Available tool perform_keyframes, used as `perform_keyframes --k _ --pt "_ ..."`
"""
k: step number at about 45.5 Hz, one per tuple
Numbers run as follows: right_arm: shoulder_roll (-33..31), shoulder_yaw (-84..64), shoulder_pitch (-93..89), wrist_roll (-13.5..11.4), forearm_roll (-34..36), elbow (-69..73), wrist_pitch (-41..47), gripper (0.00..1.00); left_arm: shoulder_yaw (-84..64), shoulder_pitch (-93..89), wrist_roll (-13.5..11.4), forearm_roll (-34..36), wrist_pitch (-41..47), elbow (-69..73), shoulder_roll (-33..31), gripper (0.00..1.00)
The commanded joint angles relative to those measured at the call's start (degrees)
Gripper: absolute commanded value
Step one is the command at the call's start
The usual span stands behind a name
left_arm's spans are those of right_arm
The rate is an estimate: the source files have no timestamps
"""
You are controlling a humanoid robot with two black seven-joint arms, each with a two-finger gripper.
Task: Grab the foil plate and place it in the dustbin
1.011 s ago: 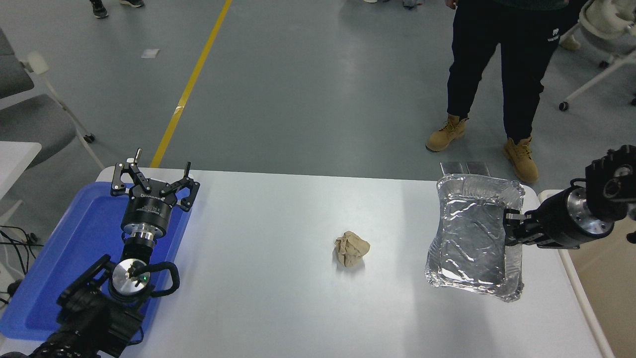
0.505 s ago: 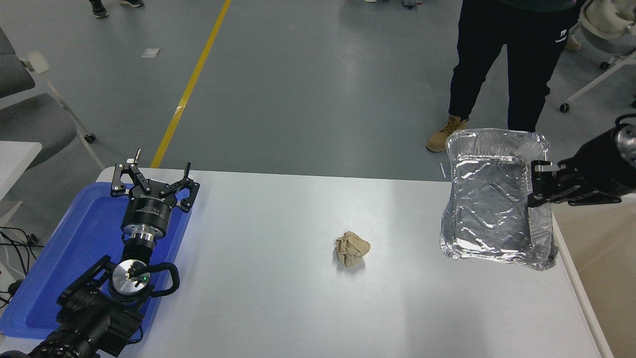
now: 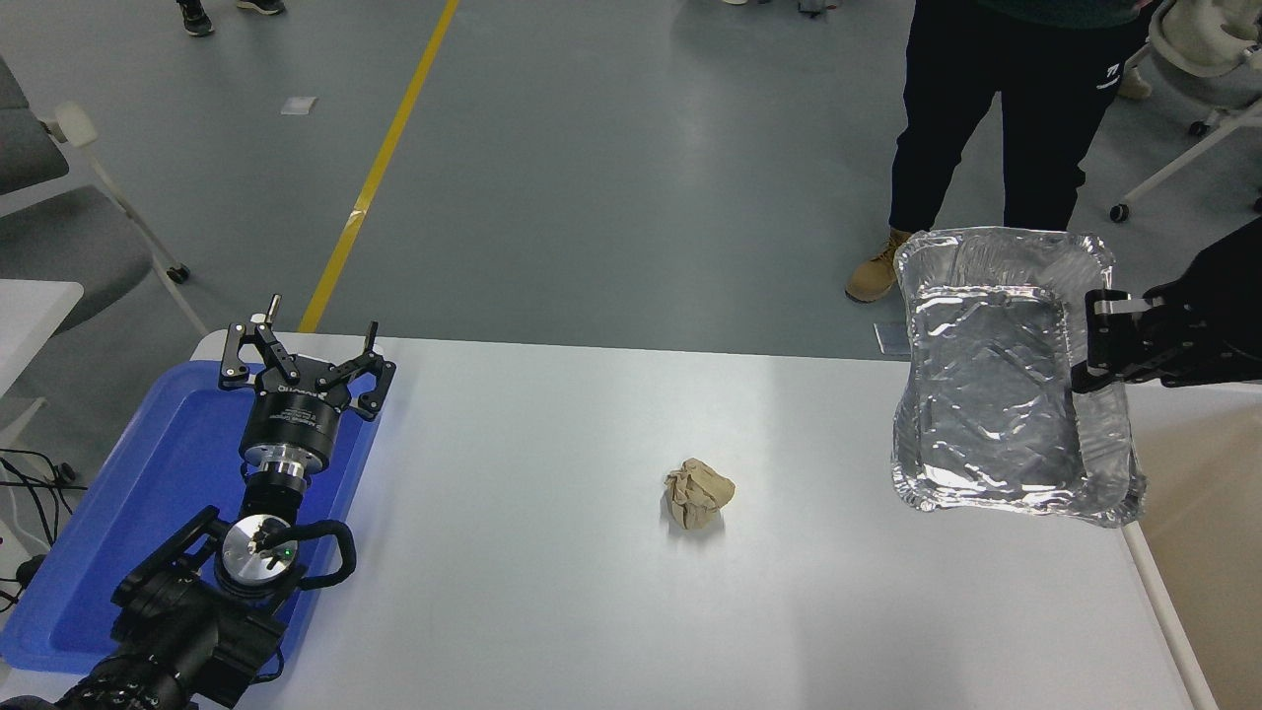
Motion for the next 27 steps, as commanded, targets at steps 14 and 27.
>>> perform_keyframes --k 14,27 --pt "-10.08 0.74 -8.21 0.08 -13.21 -11.25 0.79 0.0 0.0 -0.01 -0.11 -0.08 -0.01 0.0 0.0 1.0" --pt "-15.45 6.53 -19.28 0.35 -20.23 -25.49 0.44 0.0 0.0 -0.01 -0.11 -0.08 -0.01 0.0 0.0 1.0"
